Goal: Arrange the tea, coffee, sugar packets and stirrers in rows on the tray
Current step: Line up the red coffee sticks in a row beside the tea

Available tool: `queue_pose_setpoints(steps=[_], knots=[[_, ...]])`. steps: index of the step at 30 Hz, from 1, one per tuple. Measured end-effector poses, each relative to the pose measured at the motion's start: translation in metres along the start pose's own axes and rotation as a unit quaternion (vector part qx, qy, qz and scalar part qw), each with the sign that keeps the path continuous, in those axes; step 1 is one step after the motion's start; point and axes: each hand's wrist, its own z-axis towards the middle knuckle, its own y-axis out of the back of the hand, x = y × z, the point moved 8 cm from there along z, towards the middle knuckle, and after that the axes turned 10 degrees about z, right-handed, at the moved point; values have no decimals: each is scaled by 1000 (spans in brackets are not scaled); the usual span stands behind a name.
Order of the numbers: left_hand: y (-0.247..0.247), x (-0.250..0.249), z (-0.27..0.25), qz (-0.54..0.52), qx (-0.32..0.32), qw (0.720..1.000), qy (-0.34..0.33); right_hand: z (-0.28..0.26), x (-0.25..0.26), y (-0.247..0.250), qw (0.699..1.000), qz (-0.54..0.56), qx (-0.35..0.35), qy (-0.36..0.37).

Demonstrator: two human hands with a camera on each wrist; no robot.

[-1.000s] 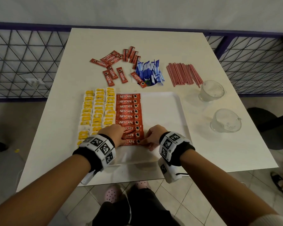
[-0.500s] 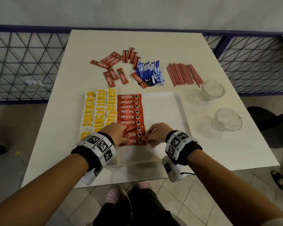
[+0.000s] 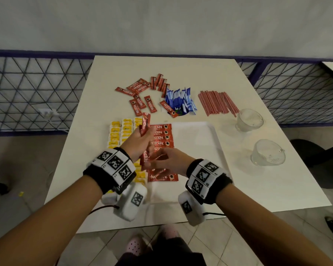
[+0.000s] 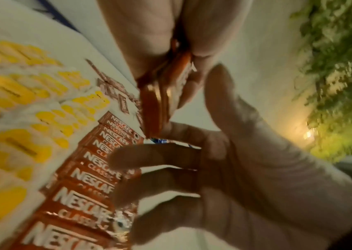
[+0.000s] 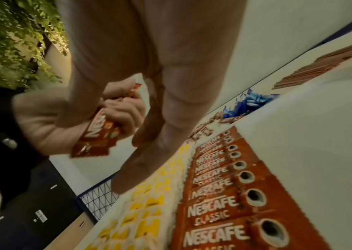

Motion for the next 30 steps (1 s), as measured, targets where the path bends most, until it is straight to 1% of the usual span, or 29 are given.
queue_pose_setpoints(steps=[2,4,6,9,11,13,14,15,17,18,20,21,23,25,28,30], knots=[[5,-2,-2,-102,-31,994,12,2,4,-11,1000,15,19,8],[9,-3,-6,-169,-41,985,18,4,7,-18,999,36,25,15],[11,-1,-10,-214,-36,976,32,5,8,-22,999,40,25,15],[12,3,-18,-232,-27,971,54,7,6,-25,999,28,29,13],[11,6,-23,-205,-14,977,58,7,1,-28,999,33,33,0],[8,15,-25,-147,1,987,68,5,-6,-33,998,39,38,-20],[7,20,-26,-101,11,992,72,5,-9,-35,998,35,38,-27],[8,25,-25,-31,18,997,70,4,-12,-36,999,23,35,-30],[8,30,-28,112,38,991,56,2,-16,-35,999,-15,21,-26],[9,30,-30,163,47,985,40,1,-16,-34,999,-34,16,-22],[6,29,-35,210,75,975,12,-1,-16,-29,998,-65,4,-14],[4,29,-37,213,89,973,7,-2,-15,-25,997,-70,-6,-8],[1,35,-40,195,106,975,20,-5,-14,-18,998,-49,-30,3],[-5,41,-43,149,134,979,40,-9,-15,-13,999,5,-47,14],[-13,46,-45,34,164,984,64,-16,-19,-3,991,102,-83,39],[-15,48,-48,10,187,979,74,-21,-22,4,979,161,-110,56]])
